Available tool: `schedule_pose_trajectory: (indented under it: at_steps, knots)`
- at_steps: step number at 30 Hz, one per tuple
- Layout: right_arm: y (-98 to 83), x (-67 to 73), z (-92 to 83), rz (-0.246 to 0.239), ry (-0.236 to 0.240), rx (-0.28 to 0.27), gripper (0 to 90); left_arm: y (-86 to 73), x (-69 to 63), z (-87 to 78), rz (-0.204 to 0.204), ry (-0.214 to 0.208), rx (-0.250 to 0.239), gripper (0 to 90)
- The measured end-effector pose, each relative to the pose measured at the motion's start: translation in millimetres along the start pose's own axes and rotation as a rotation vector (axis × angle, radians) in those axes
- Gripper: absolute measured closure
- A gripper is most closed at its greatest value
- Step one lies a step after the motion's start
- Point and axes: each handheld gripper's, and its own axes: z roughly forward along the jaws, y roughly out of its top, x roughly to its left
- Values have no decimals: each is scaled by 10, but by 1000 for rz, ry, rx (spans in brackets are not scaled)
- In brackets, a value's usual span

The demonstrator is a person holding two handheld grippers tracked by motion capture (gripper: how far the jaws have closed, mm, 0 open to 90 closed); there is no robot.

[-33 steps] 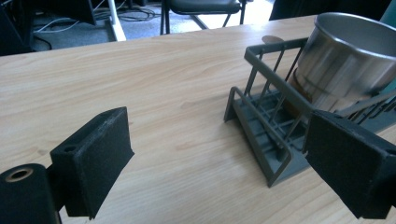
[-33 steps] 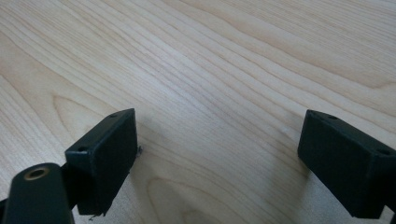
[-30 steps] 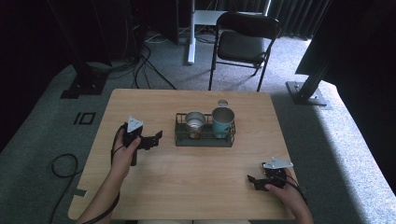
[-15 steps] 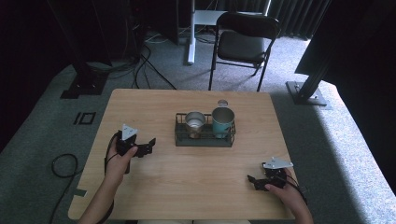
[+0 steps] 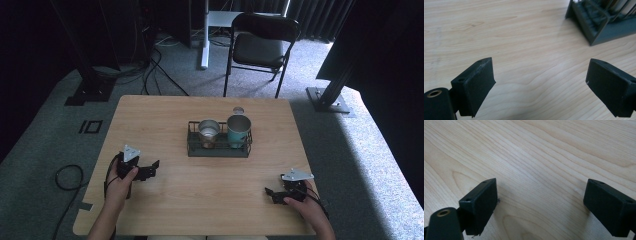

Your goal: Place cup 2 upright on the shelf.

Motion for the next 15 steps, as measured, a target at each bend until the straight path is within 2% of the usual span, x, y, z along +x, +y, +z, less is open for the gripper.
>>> schedule_pose_trajectory:
  at_steps: [3,6,8,15]
  knots:
    - [0,1,0,1,0,0,116,-67,12,10,-14,11,14,89]
    - [0,1,0,2,0,0,116,-123,8,7,10,39,26,89]
    - [0,1,1,2,0,-1,116,-163,21,9,-9,29,32,89]
    - [0,1,1,1,0,-1,116,-280,84,-39,-40,66,54,89]
